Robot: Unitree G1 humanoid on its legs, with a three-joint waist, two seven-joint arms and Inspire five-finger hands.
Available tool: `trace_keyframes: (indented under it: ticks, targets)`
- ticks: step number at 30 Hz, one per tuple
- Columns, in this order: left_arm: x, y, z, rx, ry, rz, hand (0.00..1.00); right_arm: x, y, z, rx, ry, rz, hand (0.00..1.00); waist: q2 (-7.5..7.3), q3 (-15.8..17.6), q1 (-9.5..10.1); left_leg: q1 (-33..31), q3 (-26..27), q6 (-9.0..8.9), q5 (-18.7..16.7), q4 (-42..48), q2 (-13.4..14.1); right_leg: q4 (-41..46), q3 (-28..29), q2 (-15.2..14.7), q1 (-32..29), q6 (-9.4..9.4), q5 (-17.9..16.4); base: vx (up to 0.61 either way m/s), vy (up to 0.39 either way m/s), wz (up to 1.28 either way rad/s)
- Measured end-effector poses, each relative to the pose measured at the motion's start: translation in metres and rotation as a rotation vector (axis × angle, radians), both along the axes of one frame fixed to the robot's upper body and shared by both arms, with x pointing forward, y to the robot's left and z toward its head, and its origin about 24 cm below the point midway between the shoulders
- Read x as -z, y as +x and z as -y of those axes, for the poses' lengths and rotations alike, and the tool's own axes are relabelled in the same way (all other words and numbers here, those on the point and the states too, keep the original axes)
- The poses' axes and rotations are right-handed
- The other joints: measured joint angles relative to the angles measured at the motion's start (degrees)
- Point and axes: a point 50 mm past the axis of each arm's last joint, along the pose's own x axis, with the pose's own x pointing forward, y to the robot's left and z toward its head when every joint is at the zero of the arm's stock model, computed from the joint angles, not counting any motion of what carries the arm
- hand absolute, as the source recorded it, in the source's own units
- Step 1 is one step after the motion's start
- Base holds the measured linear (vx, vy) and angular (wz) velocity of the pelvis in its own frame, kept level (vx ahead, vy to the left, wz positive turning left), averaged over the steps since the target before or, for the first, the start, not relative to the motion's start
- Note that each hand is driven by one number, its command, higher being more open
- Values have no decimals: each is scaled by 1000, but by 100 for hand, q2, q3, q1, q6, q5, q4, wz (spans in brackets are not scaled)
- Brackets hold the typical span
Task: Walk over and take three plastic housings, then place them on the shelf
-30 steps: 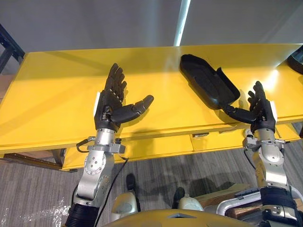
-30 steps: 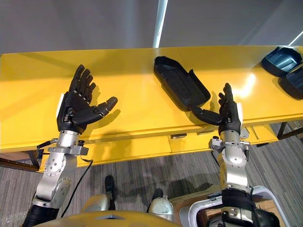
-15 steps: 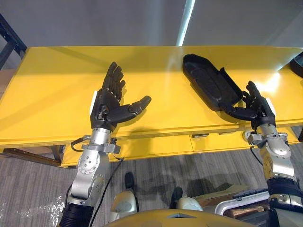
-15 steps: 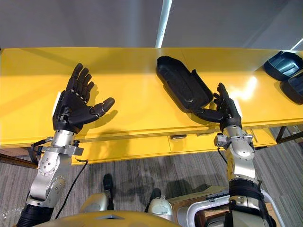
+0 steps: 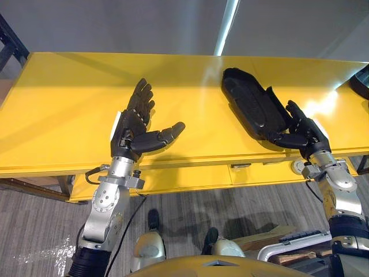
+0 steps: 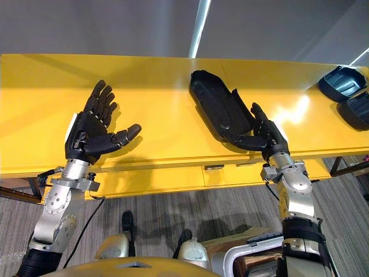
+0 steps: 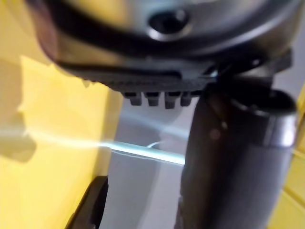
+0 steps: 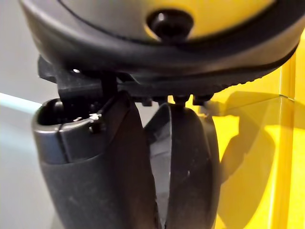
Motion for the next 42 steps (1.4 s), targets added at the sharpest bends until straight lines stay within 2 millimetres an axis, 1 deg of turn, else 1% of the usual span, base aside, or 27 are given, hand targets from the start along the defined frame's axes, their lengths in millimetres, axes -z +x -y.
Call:
trace_keyframes:
  ticks: [7, 12, 13, 18, 22, 25, 27, 30, 33, 39, 42]
  targets:
    - [1, 0, 0, 5, 3, -3, 100, 1, -2, 0, -27, -2, -6, 100, -3, 1, -10, 49, 1, -46, 9, -2, 4, 0, -2, 6, 44, 2, 7, 0, 0, 0]
    - [2, 0, 0, 4, 10, -7, 100, 4, -9, -5, -53, -16, -18, 100, 9, -3, -4, 99, 3, -19, -27, -2, 16, -2, 3, 15, 90, -28, -22, 0, 0, 0]
    - [4, 0, 1, 6, 8, -14, 100, 3, -8, -6, -52, -17, -15, 100, 14, -6, -5, 103, 8, -19, -24, -2, 16, -12, 11, 16, 90, -60, -48, -10, -3, -3]
    - [15, -3, 6, 18, 0, -63, 100, 7, -8, -12, 5, 14, 7, 100, 27, -13, -8, 108, 15, -24, 32, -1, 11, -25, 25, 16, 90, -28, -20, 0, 0, 0]
    - [20, -6, 14, 33, -26, -86, 100, 11, -8, -14, 94, 118, 41, 100, 81, -42, -3, 109, 10, -26, 43, -1, 9, -24, 25, 16, 90, -27, -15, 0, 0, 0]
    - [21, -6, 19, 38, -49, -90, 100, 14, -7, -17, 138, 156, 51, 100, 201, -109, -2, 109, -1, -25, 54, -1, 8, -22, 15, 17, 96, -29, -17, 0, 0, 0]
    - [22, -6, 22, 44, -57, -93, 100, 15, -8, -14, 177, 186, 56, 100, 310, -171, 0, 107, -11, -24, 67, -2, 11, -21, 7, 19, 99, -64, -39, 0, 0, 0]
    - [22, -6, 25, 54, -64, -97, 100, 17, -8, -14, 236, 258, 69, 100, 392, -218, 3, 106, -21, -30, 78, -1, 21, -25, 1, 28, 101, -61, -43, 0, 0, 0]
    - [23, -7, 28, 60, -70, -101, 100, 21, -8, -18, 271, 344, 87, 100, 394, -221, -3, 103, -23, -19, 91, -1, 23, -32, 2, 31, 101, -56, -37, 0, 0, 0]
    - [28, -6, 27, 51, -72, -124, 100, 23, -8, -18, 279, 467, 111, 100, 394, -222, -5, 104, -31, -15, 100, -1, 20, -37, 2, 31, 109, -41, -19, 0, 0, 0]
    - [28, -6, 27, 50, -72, -125, 100, 20, -9, -17, 226, 540, 140, 100, 395, -222, -9, 104, -33, -16, 102, -1, 20, -36, 2, 32, 110, -43, -15, 0, 0, 0]
